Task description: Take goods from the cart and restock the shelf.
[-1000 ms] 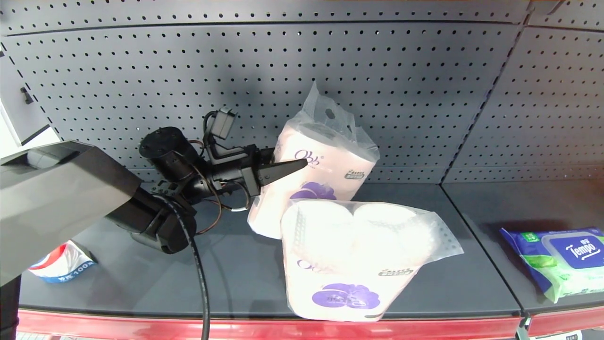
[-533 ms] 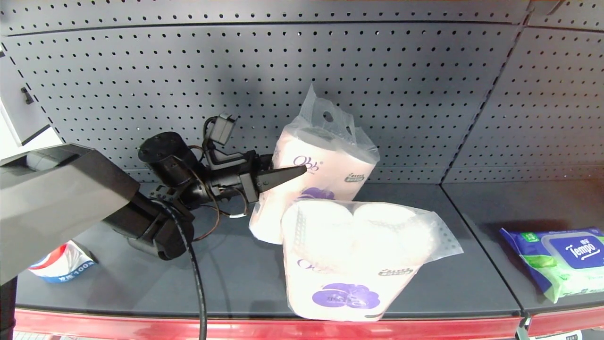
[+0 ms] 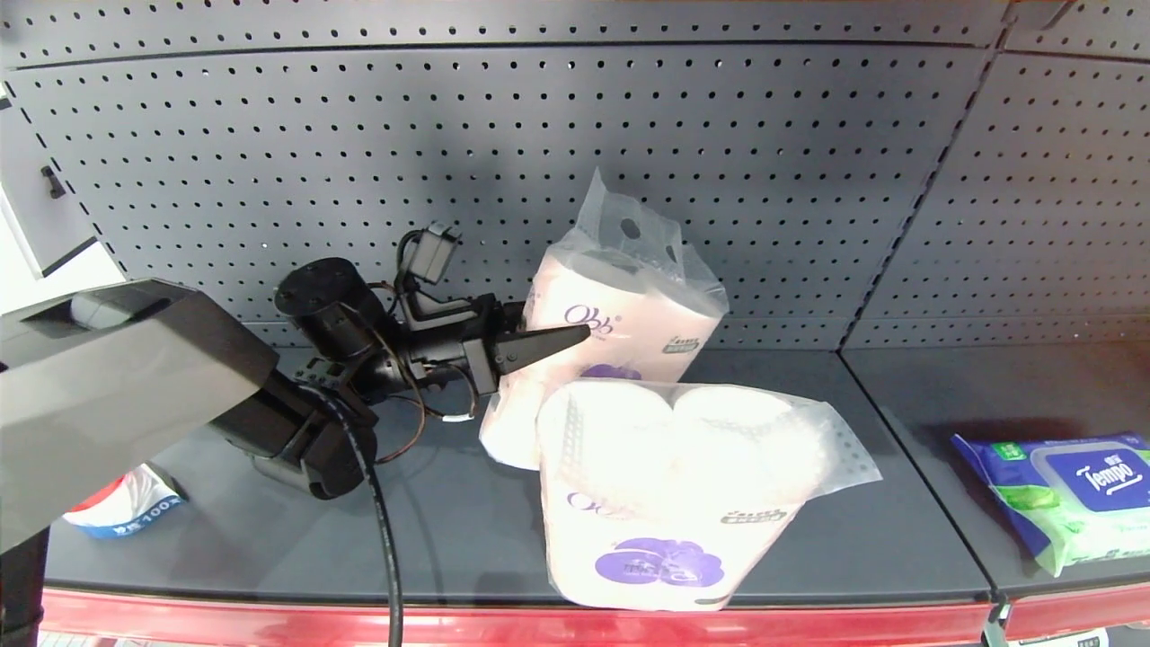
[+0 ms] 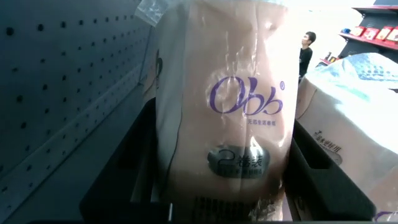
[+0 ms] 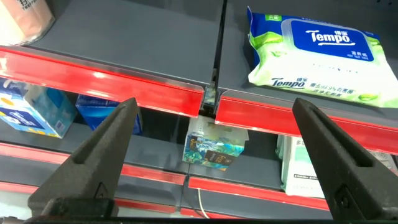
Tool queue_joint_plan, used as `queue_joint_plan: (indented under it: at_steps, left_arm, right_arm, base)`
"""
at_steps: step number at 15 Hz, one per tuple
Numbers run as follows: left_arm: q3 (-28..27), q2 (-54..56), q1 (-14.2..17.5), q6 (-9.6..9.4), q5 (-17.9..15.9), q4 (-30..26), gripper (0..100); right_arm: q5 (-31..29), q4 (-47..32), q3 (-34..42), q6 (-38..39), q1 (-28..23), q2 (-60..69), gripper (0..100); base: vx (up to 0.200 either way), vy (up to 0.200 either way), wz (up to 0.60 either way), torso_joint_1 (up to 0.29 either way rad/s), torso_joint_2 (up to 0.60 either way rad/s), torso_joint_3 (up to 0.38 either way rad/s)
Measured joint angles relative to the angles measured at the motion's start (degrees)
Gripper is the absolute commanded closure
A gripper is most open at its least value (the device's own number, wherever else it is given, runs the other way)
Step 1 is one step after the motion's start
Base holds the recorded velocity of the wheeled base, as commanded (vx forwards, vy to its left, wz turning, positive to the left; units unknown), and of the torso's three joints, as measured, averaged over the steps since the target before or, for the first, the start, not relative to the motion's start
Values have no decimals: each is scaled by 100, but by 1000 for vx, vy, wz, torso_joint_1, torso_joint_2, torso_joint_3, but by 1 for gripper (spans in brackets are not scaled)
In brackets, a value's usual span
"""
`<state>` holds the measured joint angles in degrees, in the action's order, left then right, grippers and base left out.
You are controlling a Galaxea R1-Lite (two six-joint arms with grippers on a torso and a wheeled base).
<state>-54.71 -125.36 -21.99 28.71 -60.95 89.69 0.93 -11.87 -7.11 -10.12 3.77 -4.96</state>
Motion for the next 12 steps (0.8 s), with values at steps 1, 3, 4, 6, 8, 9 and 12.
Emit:
queue_joint_plan:
  at_steps: [1,3,4,6,8,9,12]
  left_arm:
    - [-11,-11,-11,0,-9,1,100]
    - [-38,-77,-69,-2,-16,48,100]
    - [-74,-96,-91,-2,-28,45,100]
    - [-240,-130,-140,9,-99,4,100]
    - [-496,-168,-179,22,-126,-115,100]
    - [-617,-190,-188,24,-128,-172,100]
    - [-1012,-257,-195,29,-128,-396,100]
  right_arm:
    - [0,0,0,-2,0,0,0]
    - [2,0,0,-17,0,0,0]
    - [0,0,0,-57,0,0,0]
    - [0,0,0,-79,0,0,0]
    - [0,0,0,-88,0,0,0]
    - [0,0,0,-88,0,1,0]
    - [2,0,0,-85,0,0,0]
  base:
    - [0,0,0,0,0,0]
    - [0,0,0,0,0,0]
    - [0,0,0,0,0,0]
    - [0,0,0,0,0,0]
    - [0,0,0,0,0,0]
    - [0,0,0,0,0,0]
    - [0,0,0,0,0,0]
